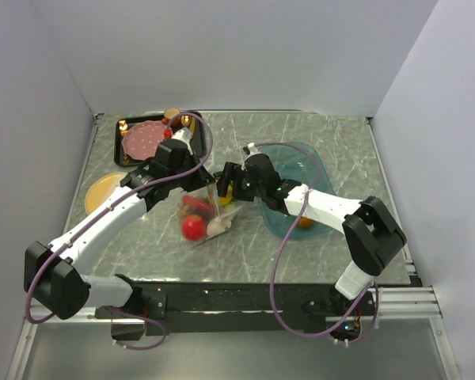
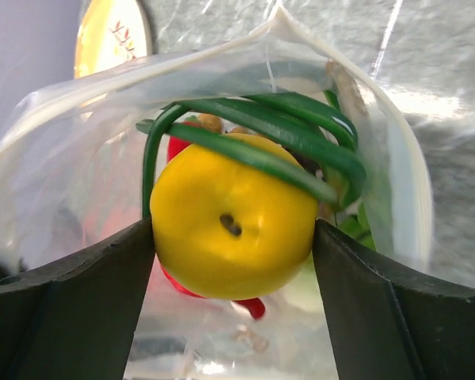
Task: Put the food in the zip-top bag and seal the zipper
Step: Place the fake fruit in the zipper food storage bag.
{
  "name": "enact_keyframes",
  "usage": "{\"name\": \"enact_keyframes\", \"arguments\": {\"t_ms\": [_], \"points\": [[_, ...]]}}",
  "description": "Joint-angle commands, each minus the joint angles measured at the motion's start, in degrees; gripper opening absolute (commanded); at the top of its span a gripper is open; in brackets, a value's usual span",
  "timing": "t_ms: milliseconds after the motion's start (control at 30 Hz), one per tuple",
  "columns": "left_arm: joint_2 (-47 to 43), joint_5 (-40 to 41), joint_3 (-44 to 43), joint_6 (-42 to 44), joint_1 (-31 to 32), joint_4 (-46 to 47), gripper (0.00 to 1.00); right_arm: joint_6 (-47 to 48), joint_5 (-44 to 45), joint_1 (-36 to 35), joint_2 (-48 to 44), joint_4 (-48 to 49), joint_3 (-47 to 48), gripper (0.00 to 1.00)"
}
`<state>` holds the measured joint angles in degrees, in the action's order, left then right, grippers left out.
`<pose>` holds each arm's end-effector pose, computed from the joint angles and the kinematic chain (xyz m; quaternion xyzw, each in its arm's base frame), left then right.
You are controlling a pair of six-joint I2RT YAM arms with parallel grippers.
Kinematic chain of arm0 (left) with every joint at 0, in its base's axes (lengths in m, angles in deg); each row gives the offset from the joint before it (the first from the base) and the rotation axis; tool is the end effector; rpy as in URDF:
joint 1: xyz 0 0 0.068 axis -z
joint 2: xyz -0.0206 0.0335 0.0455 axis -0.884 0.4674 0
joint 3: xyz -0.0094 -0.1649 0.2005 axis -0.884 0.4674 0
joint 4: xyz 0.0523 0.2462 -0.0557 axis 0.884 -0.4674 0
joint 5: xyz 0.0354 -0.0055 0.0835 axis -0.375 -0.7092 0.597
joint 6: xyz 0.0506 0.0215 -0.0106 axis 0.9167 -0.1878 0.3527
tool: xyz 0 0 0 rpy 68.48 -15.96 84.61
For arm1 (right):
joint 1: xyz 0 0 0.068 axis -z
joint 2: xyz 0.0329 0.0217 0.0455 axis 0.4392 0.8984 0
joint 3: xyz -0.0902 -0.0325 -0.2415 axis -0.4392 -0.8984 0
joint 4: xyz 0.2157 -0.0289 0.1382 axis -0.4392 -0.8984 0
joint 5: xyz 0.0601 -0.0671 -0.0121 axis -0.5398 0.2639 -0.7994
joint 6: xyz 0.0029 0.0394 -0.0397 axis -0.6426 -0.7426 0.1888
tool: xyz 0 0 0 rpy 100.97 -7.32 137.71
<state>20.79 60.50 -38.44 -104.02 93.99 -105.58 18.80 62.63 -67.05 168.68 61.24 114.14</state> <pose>0.2459 -0.1554 0.3107 -0.1051 0.8788 -0.3164 0.3414 0.2732 0.2456 0.2189 -0.0231 0.8649 0.3837 0.3229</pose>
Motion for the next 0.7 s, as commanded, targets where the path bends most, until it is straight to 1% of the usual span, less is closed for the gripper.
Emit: {"name": "enact_keyframes", "arguments": {"t_ms": [0, 133, 200, 267, 367, 400, 433, 500, 533, 567, 600, 633, 667], "points": [[-1.4, 1.1, -0.9, 1.0, 0.1, 0.0, 0.01, 3.1, 3.4, 0.0, -4.5, -5.0, 2.4, 0.92], [-1.1, 0.7, -0.9, 1.1, 0.1, 0.4, 0.01, 2.9, 1.9, 0.3, -6.7, -4.6, 0.7, 0.96], [-1.3, 0.6, -0.8, 1.0, 0.1, 0.5, 0.01, 2.9, 1.9, 0.6, -7.7, -5.2, 1.3, 0.96], [-1.4, 0.8, -1.0, 1.1, 0.1, 0.4, 0.01, 3.1, 4.0, 0.7, -9.4, -6.1, 0.8, 0.96], [-1.4, 0.6, -0.8, 1.3, 0.1, 0.4, 0.01, 3.2, 7.9, 3.1, -14.9, -8.9, -1.2, 0.92], [-1.3, 0.5, -0.6, 1.3, 0.0, 0.9, 0.01, 3.4, 8.5, 4.4, -17.4, -10.5, -1.2, 0.91], [-1.0, 0.2, -0.9, 1.4, 0.0, 0.9, 0.01, 4.3, 9.0, 7.7, -18.5, -14.4, -1.3, 0.91], [-0.2, -0.4, -1.0, 1.5, 0.1, 1.5, 0.01, 6.1, 11.7, 11.1, -21.5, -18.6, -1.4, 0.9], [0.0, -0.9, -0.8, 1.4, 0.0, 1.7, 0.01, 7.1, 13.1, 14.0, -22.5, -22.4, -1.8, 0.9], [0.2, -1.1, -0.6, 1.4, 0.1, 2.0, 0.01, 8.1, 17.4, 14.7, -23.4, -24.4, -2.0, 0.9], [0.3, -1.3, -0.6, 1.4, 0.1, 2.3, 0.01, 9.5, 19.6, 15.5, -23.8, -26.6, -1.8, 0.91], [0.4, -1.7, -0.4, 1.4, 0.1, 2.8, 0.01, 9.1, 22.0, 16.2, -23.7, -31.8, -1.4, 0.93], [0.7, -1.9, -0.5, 1.4, 0.0, 2.9, 0.01, 8.8, 26.9, 16.7, -23.6, -33.7, -1.3, 0.94]]}}
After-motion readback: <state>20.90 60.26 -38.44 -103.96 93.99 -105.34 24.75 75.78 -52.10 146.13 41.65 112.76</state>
